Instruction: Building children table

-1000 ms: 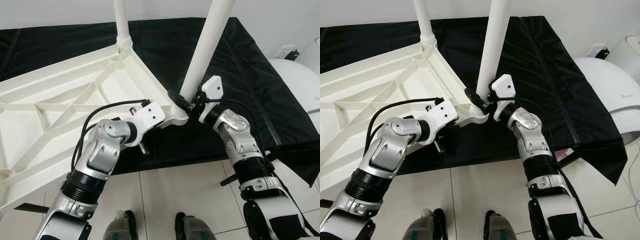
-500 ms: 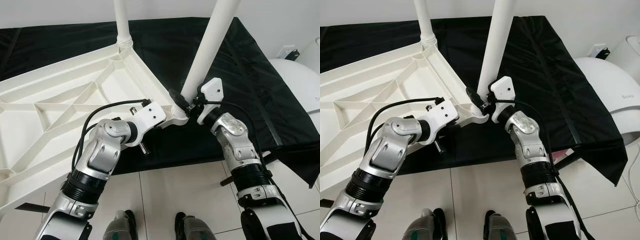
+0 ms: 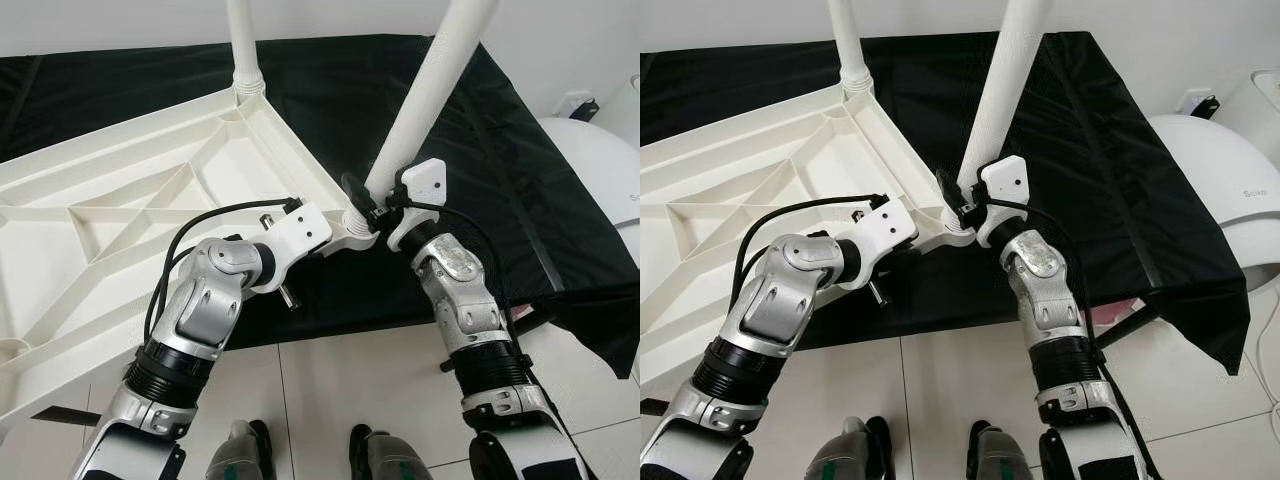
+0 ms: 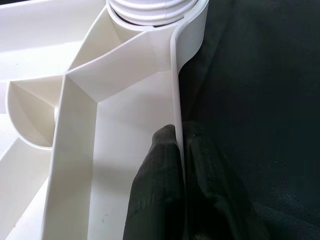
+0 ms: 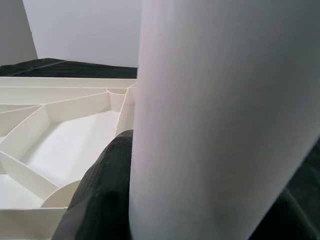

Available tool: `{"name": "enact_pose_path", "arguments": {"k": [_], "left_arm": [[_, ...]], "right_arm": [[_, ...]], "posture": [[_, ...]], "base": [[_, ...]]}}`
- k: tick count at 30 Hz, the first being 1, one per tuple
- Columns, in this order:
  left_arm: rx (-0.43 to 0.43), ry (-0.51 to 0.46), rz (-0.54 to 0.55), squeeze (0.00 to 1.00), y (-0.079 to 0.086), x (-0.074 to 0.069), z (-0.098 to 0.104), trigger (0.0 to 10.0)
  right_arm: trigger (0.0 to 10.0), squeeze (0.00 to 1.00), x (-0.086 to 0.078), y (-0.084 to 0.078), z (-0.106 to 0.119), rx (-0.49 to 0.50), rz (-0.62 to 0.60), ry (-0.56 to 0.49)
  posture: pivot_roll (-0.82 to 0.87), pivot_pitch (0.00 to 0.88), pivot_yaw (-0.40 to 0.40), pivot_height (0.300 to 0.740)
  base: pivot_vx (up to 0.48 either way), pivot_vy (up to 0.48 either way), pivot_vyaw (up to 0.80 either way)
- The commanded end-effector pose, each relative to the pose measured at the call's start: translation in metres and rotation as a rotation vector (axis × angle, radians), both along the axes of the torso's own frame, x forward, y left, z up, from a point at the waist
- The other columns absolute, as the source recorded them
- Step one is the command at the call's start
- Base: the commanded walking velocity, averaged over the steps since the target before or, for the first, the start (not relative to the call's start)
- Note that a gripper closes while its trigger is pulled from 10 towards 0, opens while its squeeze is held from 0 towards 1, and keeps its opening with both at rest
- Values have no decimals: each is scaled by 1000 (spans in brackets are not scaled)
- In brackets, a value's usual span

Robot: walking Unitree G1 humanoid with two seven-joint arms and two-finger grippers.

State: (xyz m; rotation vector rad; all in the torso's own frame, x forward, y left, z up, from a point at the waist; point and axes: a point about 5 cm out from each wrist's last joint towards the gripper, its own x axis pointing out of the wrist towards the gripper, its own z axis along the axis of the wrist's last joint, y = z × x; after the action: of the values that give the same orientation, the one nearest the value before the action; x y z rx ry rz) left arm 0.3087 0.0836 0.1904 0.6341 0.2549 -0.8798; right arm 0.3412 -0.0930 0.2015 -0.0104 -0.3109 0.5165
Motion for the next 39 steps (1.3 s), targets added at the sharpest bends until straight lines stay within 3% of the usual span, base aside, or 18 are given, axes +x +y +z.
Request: {"name": "enact_pose_path", "arguments": {"k": [1,20,27,32,39], "left_arm": [[-4,-104,60,0,-7,0,6,10000],[-16,-100,74,0,-8,0,7,10000],[-17,-101,74,0,-8,1,7,10000],[-18,-101,76,0,-7,1,8,10000],[-20,-99,77,0,-7,1,8,10000]], "right_arm": [[10000,0,-2,4,-20,-24,-6,90],[10000,0,7,15,-3,-78,-30,84],[10000,0,12,14,1,-84,-52,80],[10000,0,14,11,0,-166,-77,90],[10000,0,15,10,-3,-154,-110,110]], "posture": [[-114,177,-30,740],[-121,196,-36,740],[-121,196,-36,740],[-121,199,-34,740],[-124,206,-35,740]], "base": [[0,0,0],[0,0,0],[0,0,0],[0,0,0],[0,0,0]]}}
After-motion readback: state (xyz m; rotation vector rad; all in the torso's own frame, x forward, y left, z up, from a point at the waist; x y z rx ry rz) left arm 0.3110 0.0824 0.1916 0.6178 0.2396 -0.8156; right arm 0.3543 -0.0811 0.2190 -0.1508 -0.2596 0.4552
